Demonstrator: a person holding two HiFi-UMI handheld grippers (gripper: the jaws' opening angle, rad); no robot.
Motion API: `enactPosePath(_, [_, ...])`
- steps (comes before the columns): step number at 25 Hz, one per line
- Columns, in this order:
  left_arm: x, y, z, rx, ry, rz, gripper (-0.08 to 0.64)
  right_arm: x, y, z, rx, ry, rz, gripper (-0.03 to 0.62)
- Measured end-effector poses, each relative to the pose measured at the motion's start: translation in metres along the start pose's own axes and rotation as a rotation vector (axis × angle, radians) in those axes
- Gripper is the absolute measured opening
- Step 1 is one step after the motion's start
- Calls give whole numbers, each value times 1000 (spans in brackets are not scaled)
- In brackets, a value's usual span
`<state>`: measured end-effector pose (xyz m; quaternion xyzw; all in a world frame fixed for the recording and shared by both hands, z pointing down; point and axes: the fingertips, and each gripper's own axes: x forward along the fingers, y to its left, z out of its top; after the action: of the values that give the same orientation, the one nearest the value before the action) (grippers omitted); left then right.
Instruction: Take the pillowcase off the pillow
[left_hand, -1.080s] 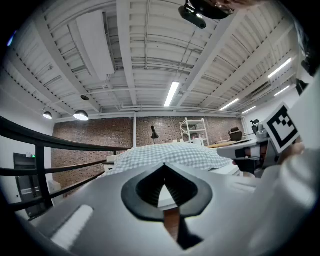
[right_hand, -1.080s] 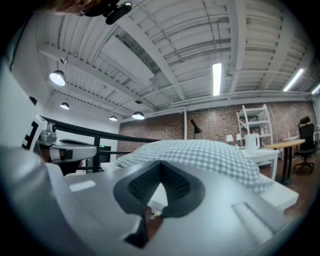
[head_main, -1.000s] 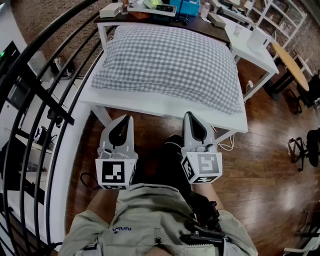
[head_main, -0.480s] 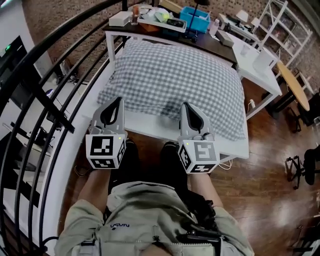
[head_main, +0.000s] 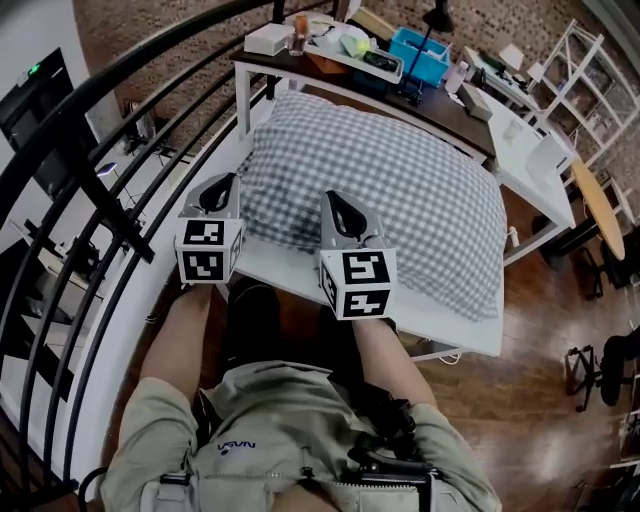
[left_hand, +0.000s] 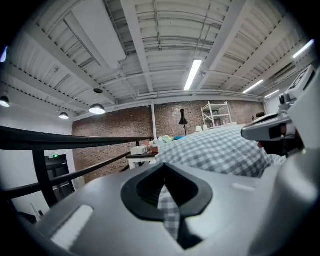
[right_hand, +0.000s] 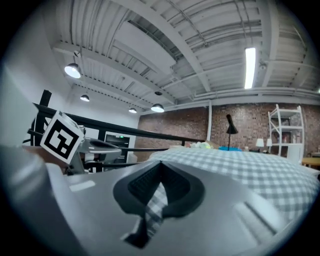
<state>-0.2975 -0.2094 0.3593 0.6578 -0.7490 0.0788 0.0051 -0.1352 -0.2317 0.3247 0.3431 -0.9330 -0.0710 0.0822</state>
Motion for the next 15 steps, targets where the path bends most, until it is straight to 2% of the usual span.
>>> enactPosePath(2, [3,9,-8,-10,28,4,5,10,18,-4,-24,34,37,5])
enactPosePath(5, [11,15,-24,-34,80,-11,5,29,45,-13,-111,86,86,167])
enactPosePath(6, [12,16,-29,-38,93,-14,5,35,51,-20,-157,113,90,202])
enactPosePath(7, [12,17,-33,-43,101,-15,5,41,56,-28,-209,144,86,209])
enactPosePath(10, [8,16,-43,-61,109,-21,5,49,60,-53,-362,217,55,195])
enactPosePath(11, [5,15,-44,-64,111,-25,20,48,59,-58,-395,225,48,129])
enactPosePath(12, [3,15,-46,-67,111,-30,20,44,58,-60,-407,225,47,52])
enactPosePath(13, [1,14,-46,-68,110,-34,20,38,56,-60,-395,222,54,21])
enactPosePath(15, [-3,13,-45,-67,107,-43,20,26,50,-55,-322,216,79,17])
